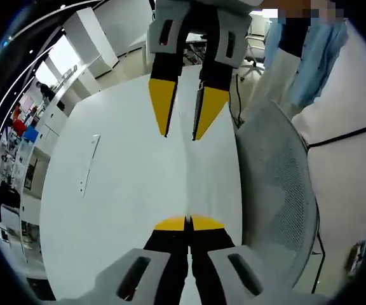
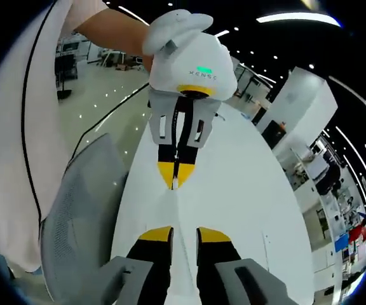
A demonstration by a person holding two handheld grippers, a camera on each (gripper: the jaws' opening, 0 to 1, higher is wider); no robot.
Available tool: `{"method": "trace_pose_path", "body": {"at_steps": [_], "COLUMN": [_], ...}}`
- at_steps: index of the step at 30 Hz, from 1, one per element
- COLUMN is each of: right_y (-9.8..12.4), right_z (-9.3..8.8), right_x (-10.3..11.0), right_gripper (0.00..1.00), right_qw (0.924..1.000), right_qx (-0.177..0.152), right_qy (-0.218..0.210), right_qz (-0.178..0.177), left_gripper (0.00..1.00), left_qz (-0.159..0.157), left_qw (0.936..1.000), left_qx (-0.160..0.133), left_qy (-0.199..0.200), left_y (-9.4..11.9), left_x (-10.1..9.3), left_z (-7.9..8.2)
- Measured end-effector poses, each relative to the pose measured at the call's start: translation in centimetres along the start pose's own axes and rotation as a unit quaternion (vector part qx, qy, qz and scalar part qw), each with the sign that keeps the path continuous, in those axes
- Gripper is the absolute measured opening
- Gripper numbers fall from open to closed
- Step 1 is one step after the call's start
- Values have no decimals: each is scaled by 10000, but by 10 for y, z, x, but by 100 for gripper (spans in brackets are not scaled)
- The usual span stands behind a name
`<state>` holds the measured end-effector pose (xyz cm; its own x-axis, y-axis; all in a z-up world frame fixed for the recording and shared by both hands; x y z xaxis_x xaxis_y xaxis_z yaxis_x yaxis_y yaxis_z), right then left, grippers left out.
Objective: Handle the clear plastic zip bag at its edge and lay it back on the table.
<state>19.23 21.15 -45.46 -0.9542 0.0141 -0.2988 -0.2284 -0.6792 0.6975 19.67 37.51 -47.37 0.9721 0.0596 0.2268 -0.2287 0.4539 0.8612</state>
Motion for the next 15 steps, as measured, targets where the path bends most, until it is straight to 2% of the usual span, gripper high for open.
{"method": "trace_pose_path", "body": {"at_steps": [15], "right_y": [-22], "right_z": [19], "right_x": [0], "right_gripper": [8], "right_qw": [9996], "right_qx": [-229], "right_qy": [40], "right_qz": [151], "left_gripper": [0], "left_qz": [46], "left_qw": [10000], "left_qx": [-57], "left_qy": [-50], "left_y": [1], "left_x": [1], "left_z": [6]}}
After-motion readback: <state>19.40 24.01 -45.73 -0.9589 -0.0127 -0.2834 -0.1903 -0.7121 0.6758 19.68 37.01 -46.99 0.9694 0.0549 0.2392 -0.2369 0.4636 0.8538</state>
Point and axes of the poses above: the point that each gripper's makers call its tool centre point, and the gripper's own axes: y roughly backward along the fingers, x roughly to its left, z roughly out of its top, the point moved 10 cm from there along y, roughly backward along the fingers, and after that the axes turned 5 degrees about -y, right-handed, at the moved point
